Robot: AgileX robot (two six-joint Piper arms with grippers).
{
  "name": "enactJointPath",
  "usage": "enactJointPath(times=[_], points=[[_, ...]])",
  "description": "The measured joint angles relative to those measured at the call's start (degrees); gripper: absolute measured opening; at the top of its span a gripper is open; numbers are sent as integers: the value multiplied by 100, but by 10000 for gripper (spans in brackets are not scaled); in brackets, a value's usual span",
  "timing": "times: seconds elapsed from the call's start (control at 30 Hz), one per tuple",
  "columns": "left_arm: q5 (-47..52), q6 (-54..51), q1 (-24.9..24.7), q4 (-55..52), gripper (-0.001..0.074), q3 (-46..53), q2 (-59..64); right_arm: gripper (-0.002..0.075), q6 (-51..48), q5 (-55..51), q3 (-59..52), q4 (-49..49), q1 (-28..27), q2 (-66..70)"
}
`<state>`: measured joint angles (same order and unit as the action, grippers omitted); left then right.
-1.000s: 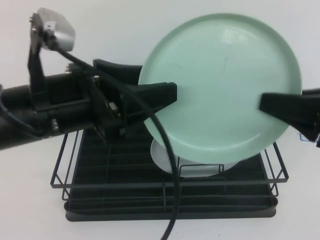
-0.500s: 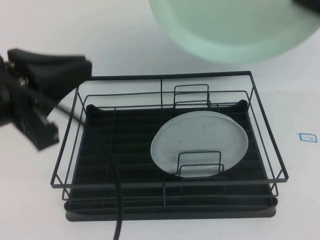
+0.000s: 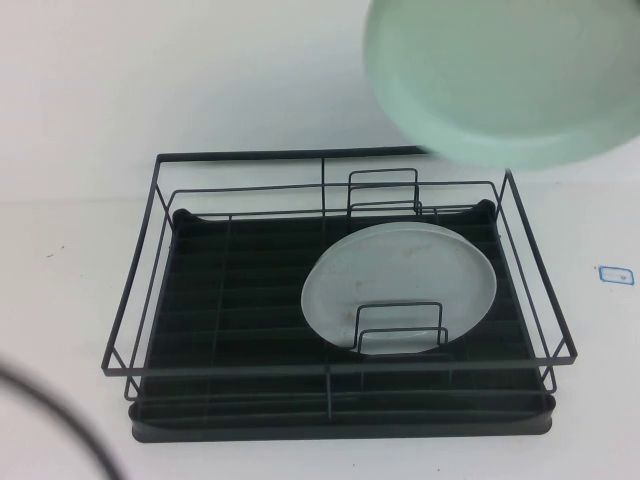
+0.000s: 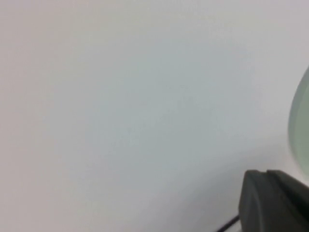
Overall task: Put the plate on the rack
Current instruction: Place the plate on the rack
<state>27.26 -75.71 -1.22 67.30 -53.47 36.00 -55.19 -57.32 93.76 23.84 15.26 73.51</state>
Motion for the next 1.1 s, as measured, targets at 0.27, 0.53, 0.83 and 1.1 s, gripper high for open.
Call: enactJointPath(times=[0.27, 0.53, 0.83, 1.1], points=[[415, 1426, 0, -1744, 1, 12, -284, 116, 1183, -382, 220, -2621, 2114, 965], [282, 1736, 0, -2243, 1, 501, -408, 116, 2017, -728, 234, -4352, 3365, 1679], [-164, 1736, 0, -2230, 1, 1068, -447, 116, 2388, -728, 246, -4589, 3422, 1959], [-293, 1671, -111, -2244, 1, 1204, -447, 116, 2513, -695, 258, -4716, 3422, 2120]])
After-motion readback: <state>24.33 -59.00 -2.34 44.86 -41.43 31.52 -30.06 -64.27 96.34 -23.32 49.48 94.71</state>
